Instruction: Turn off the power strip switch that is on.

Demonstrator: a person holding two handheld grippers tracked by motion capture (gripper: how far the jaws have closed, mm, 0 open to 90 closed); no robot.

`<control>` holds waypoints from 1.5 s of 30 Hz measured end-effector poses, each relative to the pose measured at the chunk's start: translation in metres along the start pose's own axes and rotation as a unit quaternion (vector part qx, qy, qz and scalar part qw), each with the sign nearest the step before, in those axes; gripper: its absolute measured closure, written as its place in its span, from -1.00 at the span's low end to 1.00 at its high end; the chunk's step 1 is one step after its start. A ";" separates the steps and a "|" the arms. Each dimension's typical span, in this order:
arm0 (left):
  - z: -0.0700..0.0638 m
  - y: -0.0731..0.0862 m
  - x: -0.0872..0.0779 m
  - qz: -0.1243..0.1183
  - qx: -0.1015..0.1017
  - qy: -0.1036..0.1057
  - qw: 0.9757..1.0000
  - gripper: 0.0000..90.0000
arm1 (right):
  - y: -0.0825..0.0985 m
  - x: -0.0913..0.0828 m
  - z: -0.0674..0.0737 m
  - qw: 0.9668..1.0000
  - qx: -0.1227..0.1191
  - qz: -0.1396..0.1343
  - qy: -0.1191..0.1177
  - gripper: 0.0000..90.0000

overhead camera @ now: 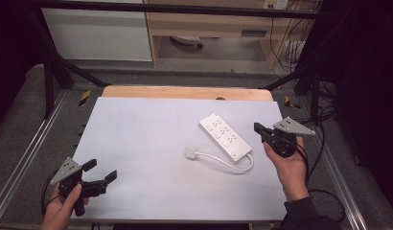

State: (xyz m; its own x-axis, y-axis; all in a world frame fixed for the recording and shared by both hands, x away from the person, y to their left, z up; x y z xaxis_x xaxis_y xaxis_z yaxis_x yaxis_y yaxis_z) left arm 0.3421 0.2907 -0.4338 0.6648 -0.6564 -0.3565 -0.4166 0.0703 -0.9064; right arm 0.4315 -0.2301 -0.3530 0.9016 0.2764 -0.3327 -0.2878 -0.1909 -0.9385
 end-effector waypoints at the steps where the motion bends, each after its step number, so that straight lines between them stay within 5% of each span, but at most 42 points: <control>1: 0.000 0.000 0.000 0.000 0.000 0.000 1.000 -0.88 | -0.001 0.002 0.000 1.000 0.000 0.001 -0.002 1.00; 45: 0.001 0.000 0.000 0.000 -0.001 0.000 1.000 -0.88 | -0.022 0.043 0.016 0.999 -0.012 0.021 -0.026 1.00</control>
State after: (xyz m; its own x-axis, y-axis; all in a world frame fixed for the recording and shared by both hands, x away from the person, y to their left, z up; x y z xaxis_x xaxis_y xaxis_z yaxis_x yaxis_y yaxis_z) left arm 0.3423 0.2913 -0.4339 0.6647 -0.6563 -0.3571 -0.4180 0.0695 -0.9058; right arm 0.4715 -0.1990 -0.3479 0.8705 0.3164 -0.3771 -0.3167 -0.2266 -0.9211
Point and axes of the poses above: each handheld gripper's, and its own axes: x roughly forward along the jaws, y roughly out of its underside, z roughly to its left, the point moved 5 cm from there along x, roughly forward along the jaws, and after that the axes turned 10 degrees about y, right-handed, at the moved point
